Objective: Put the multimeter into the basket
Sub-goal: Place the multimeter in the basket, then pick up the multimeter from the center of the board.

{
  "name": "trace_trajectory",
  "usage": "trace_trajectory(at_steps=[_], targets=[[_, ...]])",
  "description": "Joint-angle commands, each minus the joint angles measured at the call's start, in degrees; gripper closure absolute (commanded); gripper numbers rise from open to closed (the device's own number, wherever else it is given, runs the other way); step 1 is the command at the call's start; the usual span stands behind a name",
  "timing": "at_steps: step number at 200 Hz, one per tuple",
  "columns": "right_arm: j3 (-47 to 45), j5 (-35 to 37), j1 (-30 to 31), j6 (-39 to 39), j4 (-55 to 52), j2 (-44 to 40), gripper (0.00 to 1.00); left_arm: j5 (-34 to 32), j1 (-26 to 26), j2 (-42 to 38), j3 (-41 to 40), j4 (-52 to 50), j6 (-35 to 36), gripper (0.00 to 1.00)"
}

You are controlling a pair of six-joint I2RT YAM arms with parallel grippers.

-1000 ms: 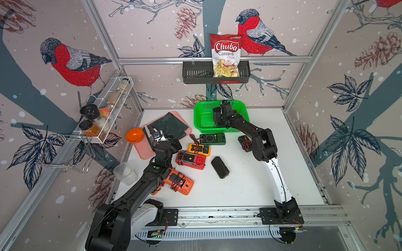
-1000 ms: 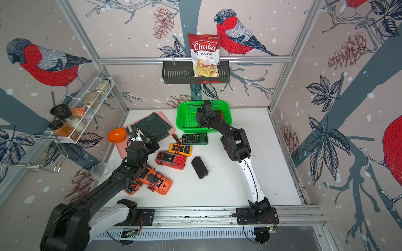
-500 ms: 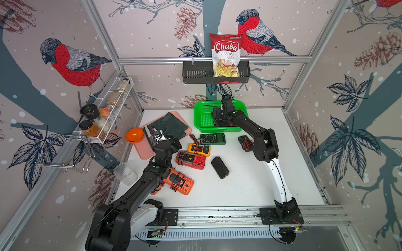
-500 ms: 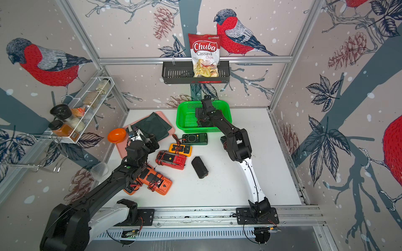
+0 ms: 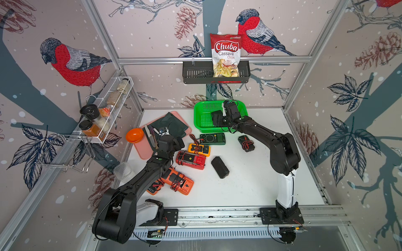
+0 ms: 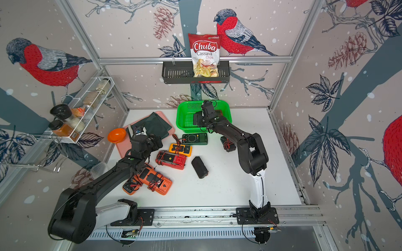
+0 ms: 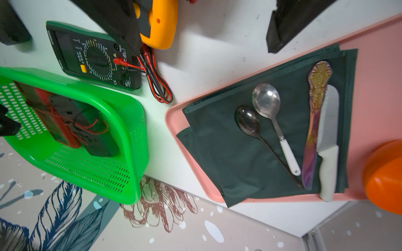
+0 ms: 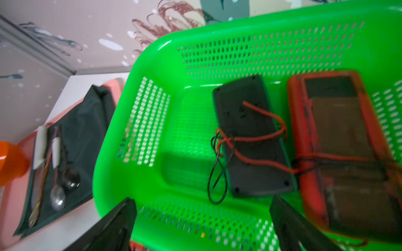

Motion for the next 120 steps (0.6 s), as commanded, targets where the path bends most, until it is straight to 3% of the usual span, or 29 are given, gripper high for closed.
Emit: trace_trajectory(at_steps=[1, 27, 57, 94, 120], targets=[[-8.7, -4.3, 1.9, 3.0, 9.9, -6.4, 0.00, 6.4, 0.5, 2.6, 1.8, -0.9, 1.6, 0.09], [-15.1, -2.2, 5.6, -2.4, 10.9, -11.7, 0.00, 9.8, 0.7, 6.7, 4.4, -2.4, 2.5, 0.18], [-15.8, 1.8, 9.1, -9.2, 6.9, -11.9, 0.03, 14.7, 1.0, 11.4, 6.8, -2.7, 2.5, 0.26], [-15.4, 4.5, 10.2, -9.3, 4.4, -9.3, 0.10, 19.8, 1.4, 17.9, 9.0, -1.7, 1.8, 0.35], [-15.4, 6.6, 10.3, -7.8, 2.9, -8.2, 0.10, 23.2, 1.3, 21.8, 10.8, -1.3, 1.8, 0.38]])
